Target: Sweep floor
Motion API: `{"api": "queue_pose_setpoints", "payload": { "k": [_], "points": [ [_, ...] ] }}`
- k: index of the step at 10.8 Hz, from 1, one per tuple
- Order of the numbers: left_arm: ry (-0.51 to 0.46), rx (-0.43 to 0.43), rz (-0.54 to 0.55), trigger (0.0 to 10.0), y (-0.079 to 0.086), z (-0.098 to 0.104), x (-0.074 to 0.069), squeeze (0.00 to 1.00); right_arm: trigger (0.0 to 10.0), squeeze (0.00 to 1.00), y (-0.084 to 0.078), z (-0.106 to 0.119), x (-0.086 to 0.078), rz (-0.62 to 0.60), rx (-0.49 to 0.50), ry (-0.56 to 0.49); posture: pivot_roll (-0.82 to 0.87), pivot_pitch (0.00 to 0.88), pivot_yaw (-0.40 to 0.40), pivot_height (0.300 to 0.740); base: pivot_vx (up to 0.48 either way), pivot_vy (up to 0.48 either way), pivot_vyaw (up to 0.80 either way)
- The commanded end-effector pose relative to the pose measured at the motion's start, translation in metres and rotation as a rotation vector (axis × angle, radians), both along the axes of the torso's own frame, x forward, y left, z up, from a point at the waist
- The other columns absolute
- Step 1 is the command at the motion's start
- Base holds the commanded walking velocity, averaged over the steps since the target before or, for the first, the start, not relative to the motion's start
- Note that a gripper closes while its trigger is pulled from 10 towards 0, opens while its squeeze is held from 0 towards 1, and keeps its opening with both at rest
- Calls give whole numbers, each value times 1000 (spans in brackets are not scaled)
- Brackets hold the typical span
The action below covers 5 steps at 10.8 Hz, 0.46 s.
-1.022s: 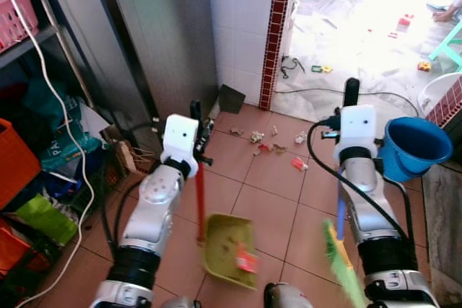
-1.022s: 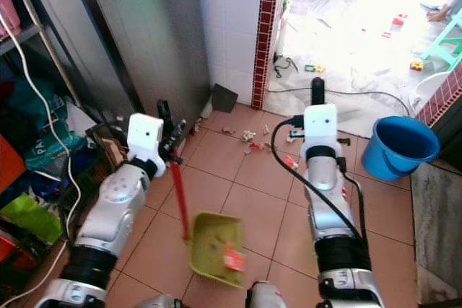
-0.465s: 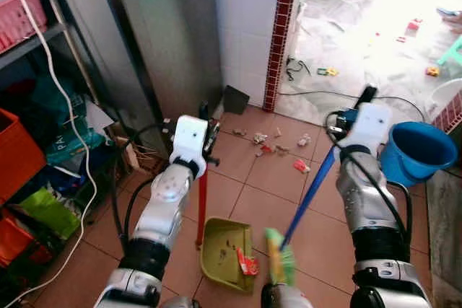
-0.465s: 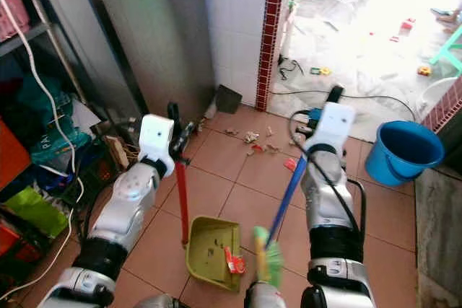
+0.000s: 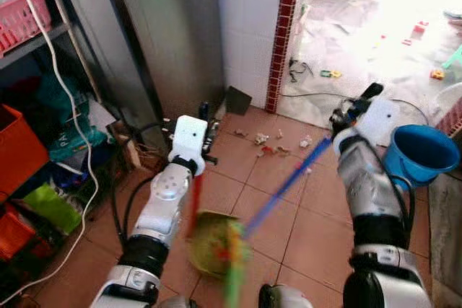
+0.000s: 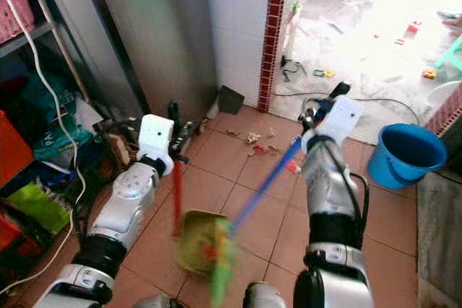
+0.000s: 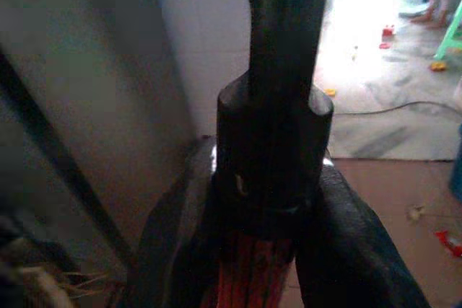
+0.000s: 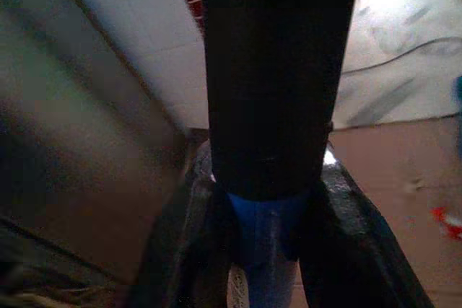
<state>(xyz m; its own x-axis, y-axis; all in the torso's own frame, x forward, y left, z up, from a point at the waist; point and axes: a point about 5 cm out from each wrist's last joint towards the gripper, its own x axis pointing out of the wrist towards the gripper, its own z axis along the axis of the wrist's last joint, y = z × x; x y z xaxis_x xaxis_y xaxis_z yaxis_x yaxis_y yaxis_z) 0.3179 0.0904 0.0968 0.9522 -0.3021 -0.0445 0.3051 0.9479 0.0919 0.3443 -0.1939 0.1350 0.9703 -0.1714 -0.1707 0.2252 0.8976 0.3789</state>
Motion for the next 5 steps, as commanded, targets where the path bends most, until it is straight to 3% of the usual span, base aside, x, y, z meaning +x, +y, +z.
{"api": "queue_pose_setpoints", "payload": {
  "k": [1, 5],
  "points": [
    [-64, -43, -16, 10000, -7, 16, 6, 0, 10000, 0, 11, 28, 9, 58, 64, -111, -74, 0, 56, 740, 0, 0, 0],
    [-60, -50, -16, 10000, -8, 15, 8, 0, 10000, 0, 8, 62, 13, 117, -121, -260, -84, 0, 55, 740, 0, 0, 0]
  ]
}}
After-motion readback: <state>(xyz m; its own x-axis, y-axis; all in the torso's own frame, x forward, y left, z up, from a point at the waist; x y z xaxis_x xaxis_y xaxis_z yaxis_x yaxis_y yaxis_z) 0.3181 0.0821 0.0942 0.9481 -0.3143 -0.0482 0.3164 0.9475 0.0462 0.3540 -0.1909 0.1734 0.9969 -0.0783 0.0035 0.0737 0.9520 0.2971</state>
